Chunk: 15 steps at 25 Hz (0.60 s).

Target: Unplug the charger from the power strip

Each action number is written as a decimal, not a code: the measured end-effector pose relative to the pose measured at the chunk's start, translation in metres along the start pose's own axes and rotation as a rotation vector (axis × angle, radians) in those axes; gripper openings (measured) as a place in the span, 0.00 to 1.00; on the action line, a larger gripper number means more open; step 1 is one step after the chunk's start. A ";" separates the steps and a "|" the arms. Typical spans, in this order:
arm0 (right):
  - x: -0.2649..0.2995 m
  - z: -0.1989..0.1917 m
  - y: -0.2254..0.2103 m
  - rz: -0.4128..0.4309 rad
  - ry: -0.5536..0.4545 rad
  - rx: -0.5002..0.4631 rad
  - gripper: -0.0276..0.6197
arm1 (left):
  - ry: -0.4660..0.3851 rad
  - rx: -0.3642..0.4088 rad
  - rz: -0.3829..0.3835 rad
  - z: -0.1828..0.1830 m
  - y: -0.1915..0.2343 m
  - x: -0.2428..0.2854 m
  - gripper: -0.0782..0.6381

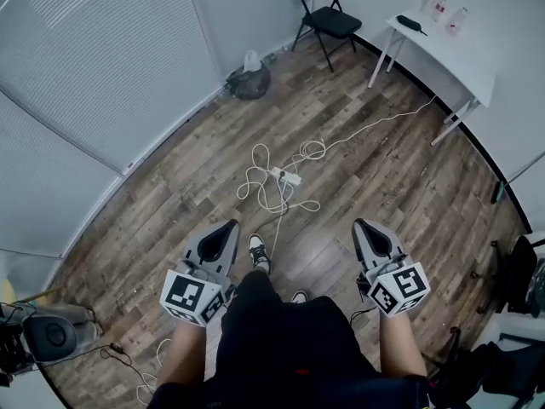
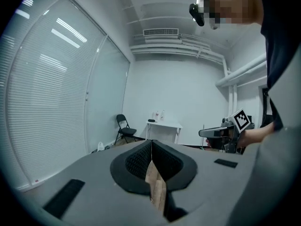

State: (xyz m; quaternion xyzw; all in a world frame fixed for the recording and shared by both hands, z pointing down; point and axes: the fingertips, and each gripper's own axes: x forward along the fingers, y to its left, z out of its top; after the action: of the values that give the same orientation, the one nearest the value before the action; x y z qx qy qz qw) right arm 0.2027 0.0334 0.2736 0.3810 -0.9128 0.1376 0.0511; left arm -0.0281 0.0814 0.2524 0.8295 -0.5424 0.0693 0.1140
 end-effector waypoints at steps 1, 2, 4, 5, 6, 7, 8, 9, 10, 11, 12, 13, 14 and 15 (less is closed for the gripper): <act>0.012 0.001 -0.005 -0.011 0.009 -0.003 0.08 | -0.002 -0.006 -0.012 0.002 0.012 0.012 0.14; 0.026 0.003 -0.010 -0.021 0.018 -0.009 0.08 | -0.002 -0.010 -0.024 0.003 0.024 0.026 0.14; 0.059 0.008 -0.020 -0.044 0.032 -0.019 0.08 | 0.003 -0.004 -0.045 0.005 0.053 0.053 0.14; 0.076 0.012 -0.025 -0.056 0.036 -0.019 0.08 | 0.009 0.002 -0.053 0.007 0.070 0.066 0.14; 0.094 0.015 -0.029 -0.068 0.039 -0.016 0.08 | 0.014 0.004 -0.060 0.009 0.086 0.079 0.14; 0.111 0.019 -0.032 -0.076 0.042 -0.014 0.08 | 0.018 0.003 -0.068 0.011 0.102 0.090 0.14; 0.128 0.023 -0.033 -0.081 0.046 -0.016 0.08 | 0.021 -0.001 -0.075 0.014 0.117 0.101 0.14; 0.145 0.027 -0.034 -0.083 0.048 -0.022 0.08 | 0.023 -0.006 -0.081 0.017 0.132 0.110 0.14; 0.161 0.030 -0.034 -0.083 0.049 -0.028 0.08 | 0.025 -0.012 -0.086 0.019 0.147 0.119 0.14; 0.176 0.034 -0.033 -0.080 0.047 -0.033 0.08 | 0.028 -0.020 -0.091 0.022 0.160 0.126 0.14; 0.191 0.038 -0.032 -0.075 0.040 -0.034 0.08 | 0.031 -0.028 -0.098 0.024 0.173 0.133 0.14; 0.204 0.044 -0.031 -0.066 0.028 -0.032 0.08 | 0.036 -0.035 -0.105 0.025 0.184 0.139 0.14; 0.216 0.050 -0.030 -0.052 0.012 -0.028 0.08 | 0.039 -0.036 -0.112 0.027 0.194 0.146 0.14; 0.228 0.055 -0.029 -0.038 -0.002 -0.029 0.08 | 0.040 -0.031 -0.118 0.027 0.204 0.153 0.14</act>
State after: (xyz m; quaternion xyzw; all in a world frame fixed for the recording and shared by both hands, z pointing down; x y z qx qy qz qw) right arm 0.0633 -0.1580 0.2721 0.3976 -0.9074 0.1230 0.0581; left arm -0.1536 -0.1397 0.2861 0.8565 -0.4912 0.0706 0.1415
